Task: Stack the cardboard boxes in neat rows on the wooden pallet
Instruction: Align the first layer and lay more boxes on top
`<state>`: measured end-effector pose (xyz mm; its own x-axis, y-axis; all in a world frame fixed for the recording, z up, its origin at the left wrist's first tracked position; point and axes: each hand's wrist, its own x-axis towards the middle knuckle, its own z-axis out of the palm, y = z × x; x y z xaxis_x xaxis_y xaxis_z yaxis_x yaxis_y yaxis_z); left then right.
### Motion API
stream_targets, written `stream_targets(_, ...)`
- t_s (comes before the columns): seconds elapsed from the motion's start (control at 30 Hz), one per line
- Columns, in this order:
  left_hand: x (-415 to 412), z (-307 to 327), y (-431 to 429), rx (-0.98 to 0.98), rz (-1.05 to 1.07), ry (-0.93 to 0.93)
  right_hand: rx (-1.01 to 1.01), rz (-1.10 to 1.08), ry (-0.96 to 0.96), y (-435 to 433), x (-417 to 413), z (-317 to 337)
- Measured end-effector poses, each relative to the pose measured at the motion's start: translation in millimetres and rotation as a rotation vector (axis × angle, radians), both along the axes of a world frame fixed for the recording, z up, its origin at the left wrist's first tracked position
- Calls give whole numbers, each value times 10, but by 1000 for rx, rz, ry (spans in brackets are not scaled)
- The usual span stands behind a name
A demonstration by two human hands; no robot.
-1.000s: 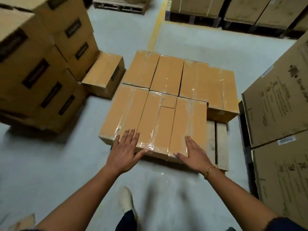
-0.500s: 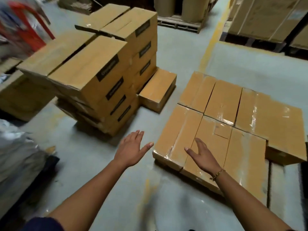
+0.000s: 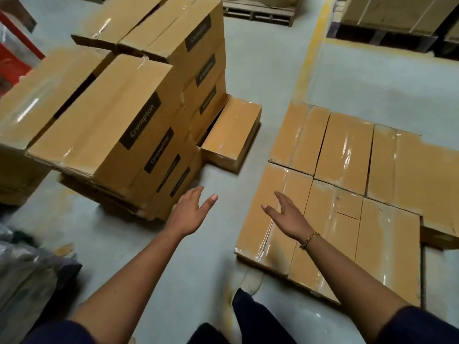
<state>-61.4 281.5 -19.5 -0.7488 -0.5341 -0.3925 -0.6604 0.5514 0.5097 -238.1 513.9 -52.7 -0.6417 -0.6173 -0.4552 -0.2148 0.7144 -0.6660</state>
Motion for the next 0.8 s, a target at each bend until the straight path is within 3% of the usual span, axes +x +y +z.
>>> stream_targets(0.43, -2002, -820, -1623, 153, 5, -69, 9, -116, -135, -1688, -1716, -756)
stream_targets(0.6, -2927, -1693, -2578, 190, 9, -146, -5, -306, -244, -2562, -2462, -1658)
stream_targets(0.8, -4121, -3221, -3620, 238, 88, -229, 5, -507, -395, -3520, -3267, -3236)
